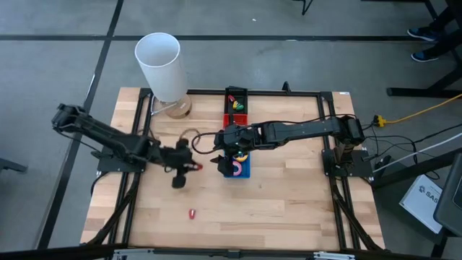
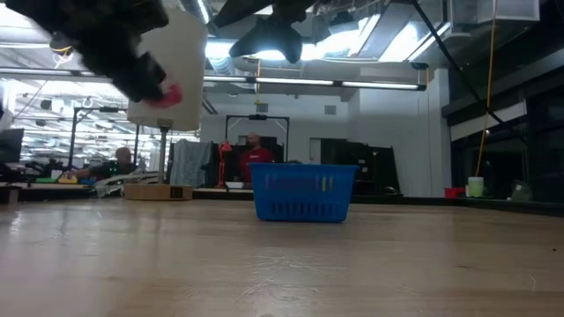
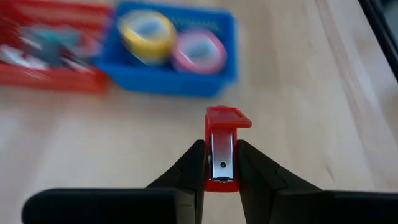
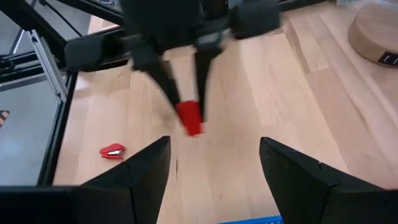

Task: Pick and place Stapler, Stapler remover, tape
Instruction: Put the left red stapler into the black bin

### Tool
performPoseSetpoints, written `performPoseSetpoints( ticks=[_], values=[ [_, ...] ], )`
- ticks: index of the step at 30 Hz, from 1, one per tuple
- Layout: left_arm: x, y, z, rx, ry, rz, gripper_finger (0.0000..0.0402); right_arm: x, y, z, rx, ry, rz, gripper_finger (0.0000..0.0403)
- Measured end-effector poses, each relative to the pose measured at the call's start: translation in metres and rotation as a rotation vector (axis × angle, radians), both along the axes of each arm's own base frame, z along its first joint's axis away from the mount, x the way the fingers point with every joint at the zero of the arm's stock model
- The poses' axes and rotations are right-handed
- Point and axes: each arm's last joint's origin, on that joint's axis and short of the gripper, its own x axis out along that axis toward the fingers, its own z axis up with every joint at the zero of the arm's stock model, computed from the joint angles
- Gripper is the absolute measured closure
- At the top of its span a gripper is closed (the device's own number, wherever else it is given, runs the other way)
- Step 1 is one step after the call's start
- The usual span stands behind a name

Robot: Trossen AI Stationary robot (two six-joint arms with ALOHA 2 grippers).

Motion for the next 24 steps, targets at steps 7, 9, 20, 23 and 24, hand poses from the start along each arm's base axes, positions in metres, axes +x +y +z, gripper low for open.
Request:
performPoseSetpoints(
  ticks=[7,9,20,23,24],
  values=[
    [0.007,0.026,0.024,-0.029,-0.224,0.173,0.0341,0.001,-0.001,0.001,-0.032,-0.014,0.006,0.0154],
    [0.009,0.028,0.028,-0.020,-0.260,0.144,0.0341,0.001,-0.001,0.001,-0.058,-0.018,0.012,0.0154],
    [0.014,0.027,0.037,0.041,-0.364,0.061,0.0341,0.002,-0.007,0.002,-0.098,-0.032,0.022,0.0154],
    [0.015,0.026,0.039,0.049,-0.387,0.046,0.0341,0.003,-0.012,0.003,-0.097,-0.042,0.011,0.0155],
    [0.015,0.026,0.040,0.050,-0.392,0.047,0.0341,0.003,-0.013,0.003,-0.097,-0.043,0.008,0.0158]
  ],
)
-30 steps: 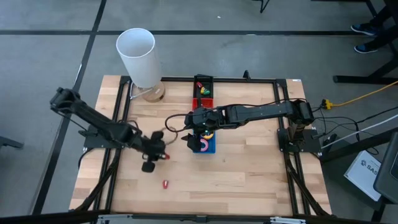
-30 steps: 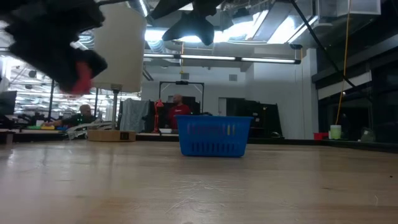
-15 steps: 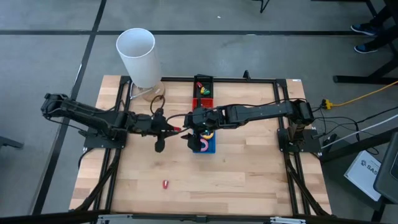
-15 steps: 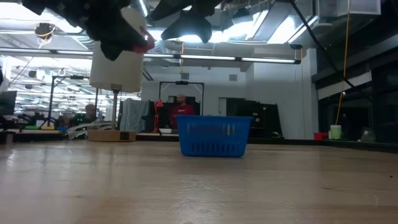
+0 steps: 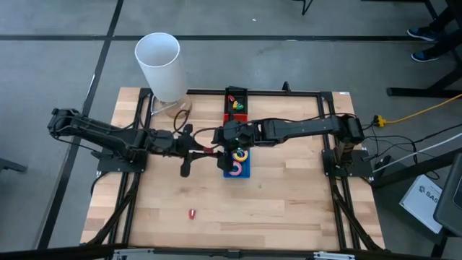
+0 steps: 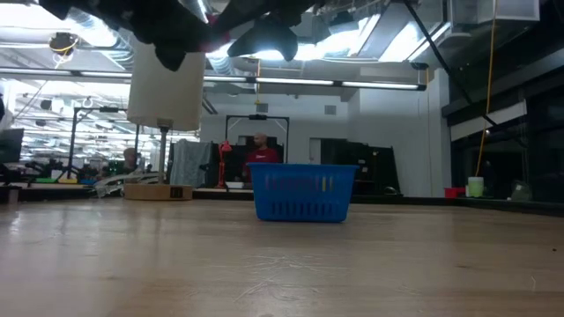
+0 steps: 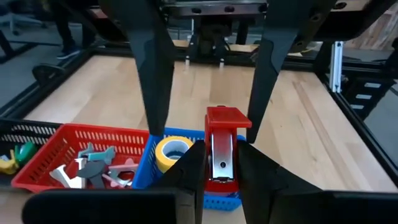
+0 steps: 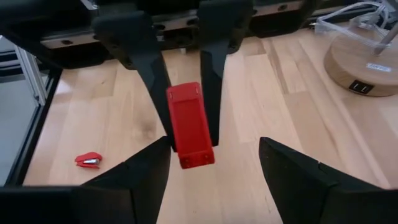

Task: Pick and place Stapler, Stapler remover, tape
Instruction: Put the left red stapler into the black bin

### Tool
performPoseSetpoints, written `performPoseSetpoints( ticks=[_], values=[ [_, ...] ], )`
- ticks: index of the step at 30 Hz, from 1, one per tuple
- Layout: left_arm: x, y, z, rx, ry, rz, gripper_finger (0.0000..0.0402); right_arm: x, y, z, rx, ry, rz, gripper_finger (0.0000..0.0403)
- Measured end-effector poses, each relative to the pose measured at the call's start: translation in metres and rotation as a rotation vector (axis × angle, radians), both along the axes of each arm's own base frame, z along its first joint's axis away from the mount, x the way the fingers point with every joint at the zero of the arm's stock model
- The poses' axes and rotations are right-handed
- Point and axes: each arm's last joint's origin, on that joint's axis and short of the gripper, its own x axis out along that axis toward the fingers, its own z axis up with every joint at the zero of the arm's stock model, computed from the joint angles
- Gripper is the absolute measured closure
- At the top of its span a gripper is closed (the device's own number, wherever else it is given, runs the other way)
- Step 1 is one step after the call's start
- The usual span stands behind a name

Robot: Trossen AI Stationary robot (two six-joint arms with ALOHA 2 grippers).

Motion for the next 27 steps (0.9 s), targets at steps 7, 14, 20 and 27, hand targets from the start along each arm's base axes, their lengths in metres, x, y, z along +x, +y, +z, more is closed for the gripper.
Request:
performPoseSetpoints(
  ticks=[7,14,20,27],
  values=[
    [0.0005,0.0004,-0.0001,-0.001,-0.003,0.013,0.0340,0.0003,-0.0025,0.0006,-0.011,-0.005,0.027,0.0236],
    [0.0004,0.0005,-0.0003,-0.011,-0.003,0.026,0.0304,0.0004,-0.0024,0.0005,-0.042,-0.007,0.085,0.0347],
    [0.0004,0.0010,-0.0003,-0.014,-0.004,0.045,0.0270,0.0003,-0.0033,0.0004,-0.028,-0.004,0.084,0.0345],
    [0.0002,0.0030,-0.0008,-0.015,0.004,0.060,0.0225,-0.0028,-0.0080,-0.0043,-0.015,0.054,0.080,0.0345]
  ],
)
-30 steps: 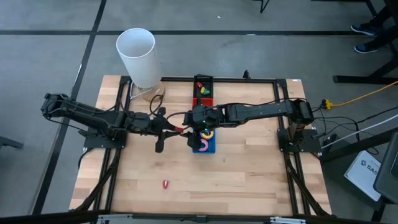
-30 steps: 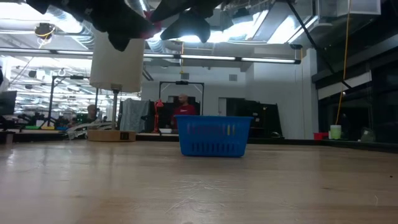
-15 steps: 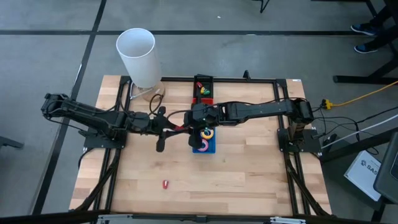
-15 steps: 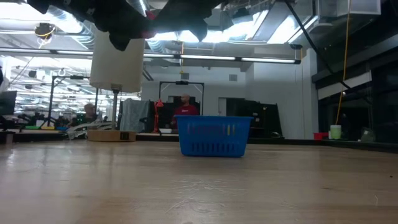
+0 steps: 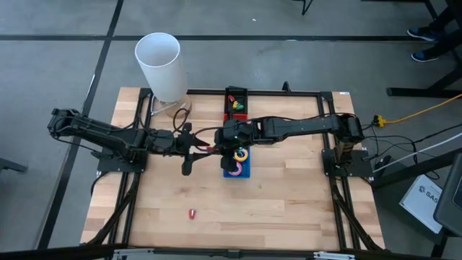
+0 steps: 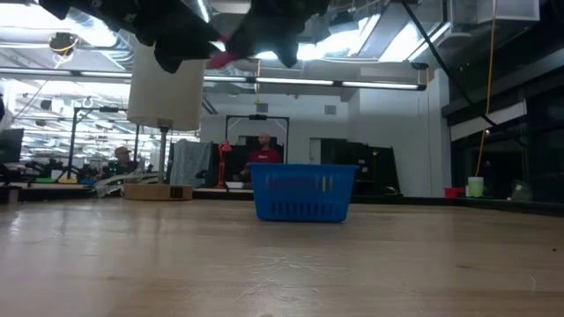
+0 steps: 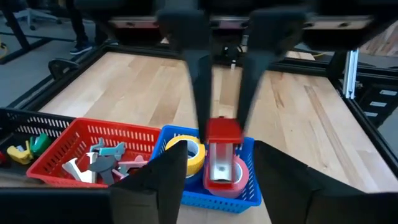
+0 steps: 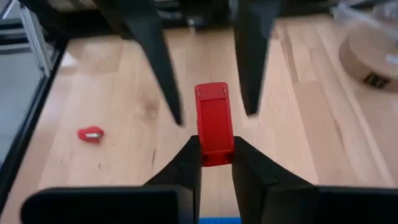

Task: Pick and place Stapler, Stapler remover, tape
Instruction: Put the left red stapler into the black bin

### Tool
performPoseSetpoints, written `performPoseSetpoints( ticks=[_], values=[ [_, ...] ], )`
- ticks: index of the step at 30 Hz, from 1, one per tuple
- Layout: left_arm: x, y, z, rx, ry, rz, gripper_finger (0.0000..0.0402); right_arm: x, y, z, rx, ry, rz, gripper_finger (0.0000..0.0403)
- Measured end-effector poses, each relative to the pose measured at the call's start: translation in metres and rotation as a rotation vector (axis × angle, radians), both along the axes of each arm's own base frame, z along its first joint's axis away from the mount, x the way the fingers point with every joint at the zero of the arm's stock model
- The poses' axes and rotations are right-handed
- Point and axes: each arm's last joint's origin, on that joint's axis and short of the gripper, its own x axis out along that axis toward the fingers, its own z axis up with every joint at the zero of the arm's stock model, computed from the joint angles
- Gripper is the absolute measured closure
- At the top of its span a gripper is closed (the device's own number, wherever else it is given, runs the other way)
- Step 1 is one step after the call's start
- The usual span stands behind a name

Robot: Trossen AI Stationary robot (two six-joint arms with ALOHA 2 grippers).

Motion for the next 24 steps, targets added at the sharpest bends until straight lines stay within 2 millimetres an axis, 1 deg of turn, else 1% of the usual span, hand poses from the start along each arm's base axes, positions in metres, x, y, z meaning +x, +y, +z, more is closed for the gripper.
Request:
performPoseSetpoints(
  ticks=[4,8,12,18,24],
  values=[
    [-0.001,0.002,0.003,-0.009,-0.019,0.012,0.0201,-0.004,-0.009,-0.005,0.012,0.065,-0.031,0.0345],
    [-0.006,0.004,0.007,-0.010,-0.028,0.015,0.0185,-0.009,-0.025,-0.010,0.017,0.139,-0.071,0.0345],
    [-0.011,0.004,0.008,-0.004,-0.020,0.008,0.0181,-0.013,-0.047,-0.012,0.020,0.184,-0.125,0.0345],
    [-0.013,0.002,0.006,-0.023,0.013,-0.061,0.0181,-0.018,-0.082,-0.013,0.020,0.198,-0.216,0.0345],
    [-0.015,0.000,0.003,-0.043,0.052,-0.097,0.0181,-0.025,-0.109,-0.015,-0.018,0.221,-0.334,0.0345]
  ],
)
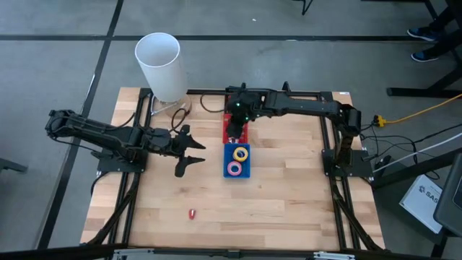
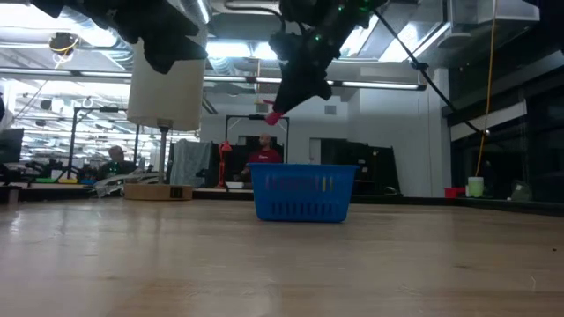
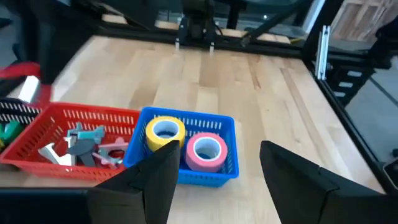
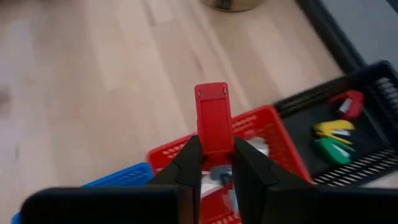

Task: Pick and place Stapler, Stapler remover, tape
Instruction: Put the left red stapler into the black bin, then put the red stapler into the black bin

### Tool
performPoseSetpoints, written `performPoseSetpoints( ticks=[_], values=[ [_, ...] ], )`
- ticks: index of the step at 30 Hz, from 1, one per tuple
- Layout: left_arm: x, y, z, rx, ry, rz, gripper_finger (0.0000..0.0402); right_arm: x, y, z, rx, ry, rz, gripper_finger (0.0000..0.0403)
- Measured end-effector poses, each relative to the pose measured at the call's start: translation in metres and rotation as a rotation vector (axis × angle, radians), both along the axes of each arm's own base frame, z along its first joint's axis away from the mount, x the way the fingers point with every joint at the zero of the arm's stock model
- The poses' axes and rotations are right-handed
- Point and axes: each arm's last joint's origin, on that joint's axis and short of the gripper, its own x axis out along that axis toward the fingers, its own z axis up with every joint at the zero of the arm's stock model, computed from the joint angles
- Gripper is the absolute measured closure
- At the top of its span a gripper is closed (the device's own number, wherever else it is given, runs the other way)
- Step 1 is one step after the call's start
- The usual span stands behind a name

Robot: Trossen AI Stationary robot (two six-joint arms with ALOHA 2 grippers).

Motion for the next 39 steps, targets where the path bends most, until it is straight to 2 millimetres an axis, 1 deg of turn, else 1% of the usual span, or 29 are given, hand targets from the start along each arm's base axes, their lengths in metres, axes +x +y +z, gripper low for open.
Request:
performPoseSetpoints(
  ticks=[5,12,15,23,29,31,35,39],
  values=[
    [-0.002,-0.004,-0.004,0.004,0.041,-0.020,0.0181,-0.001,-0.013,-0.004,0.004,0.010,-0.058,0.0345],
    [-0.004,-0.007,-0.007,0.005,0.077,-0.028,0.0180,0.008,-0.026,-0.038,0.007,0.101,-0.092,0.0345],
    [-0.004,-0.007,-0.007,0.000,0.079,-0.030,0.0180,0.007,-0.035,-0.046,-0.030,0.143,-0.139,0.0345],
    [-0.004,-0.007,-0.007,-0.046,0.083,-0.014,0.0180,-0.007,-0.075,-0.048,-0.028,0.145,-0.243,0.0345],
    [-0.004,-0.007,-0.007,-0.046,0.083,-0.013,0.0180,-0.011,-0.096,-0.053,0.003,0.121,-0.301,0.0345],
    [-0.004,-0.007,-0.007,-0.045,0.083,-0.009,0.0180,-0.012,-0.100,-0.055,0.021,0.124,-0.334,0.0334],
    [-0.004,-0.007,-0.007,-0.049,0.083,-0.006,0.0180,-0.012,-0.102,-0.062,0.050,0.126,-0.379,0.0289],
    [-0.004,-0.007,-0.008,-0.066,0.086,0.004,0.0180,-0.010,-0.103,-0.067,0.058,0.133,-0.377,0.0251]
  ],
)
